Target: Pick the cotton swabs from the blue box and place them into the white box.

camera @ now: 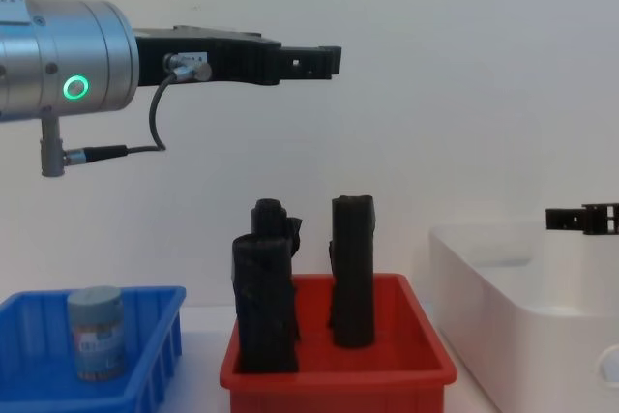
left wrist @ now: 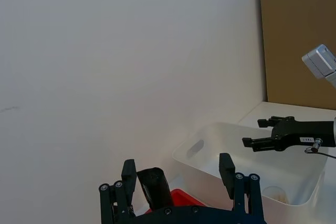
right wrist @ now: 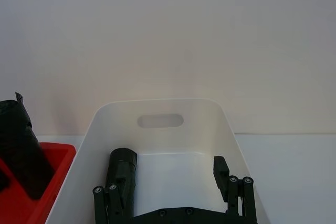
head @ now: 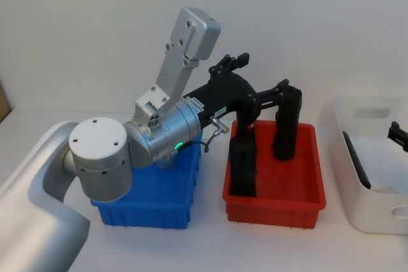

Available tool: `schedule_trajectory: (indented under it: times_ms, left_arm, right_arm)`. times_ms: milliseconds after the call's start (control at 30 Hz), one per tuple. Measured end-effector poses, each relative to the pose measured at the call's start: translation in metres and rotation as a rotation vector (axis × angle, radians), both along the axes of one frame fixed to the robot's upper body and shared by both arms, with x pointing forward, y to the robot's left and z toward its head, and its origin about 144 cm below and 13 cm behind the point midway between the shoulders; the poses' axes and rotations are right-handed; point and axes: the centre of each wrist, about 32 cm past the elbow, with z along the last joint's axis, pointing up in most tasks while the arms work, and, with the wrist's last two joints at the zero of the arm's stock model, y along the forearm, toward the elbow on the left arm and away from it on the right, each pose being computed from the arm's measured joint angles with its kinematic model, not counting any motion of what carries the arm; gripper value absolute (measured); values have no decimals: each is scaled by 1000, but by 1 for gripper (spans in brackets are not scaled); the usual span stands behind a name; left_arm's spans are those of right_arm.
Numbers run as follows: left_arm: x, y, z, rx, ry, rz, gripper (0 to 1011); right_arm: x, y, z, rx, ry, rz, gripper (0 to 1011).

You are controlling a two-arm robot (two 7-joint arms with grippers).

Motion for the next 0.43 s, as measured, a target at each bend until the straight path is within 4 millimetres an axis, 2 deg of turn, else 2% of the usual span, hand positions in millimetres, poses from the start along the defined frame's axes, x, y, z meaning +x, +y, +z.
schedule_trajectory:
  times_ms: [433]
  left_arm:
    - [0, 0, 0, 0, 0, 0, 1003]
  right_arm:
    - [0, 0, 0, 0, 1, 0, 1001]
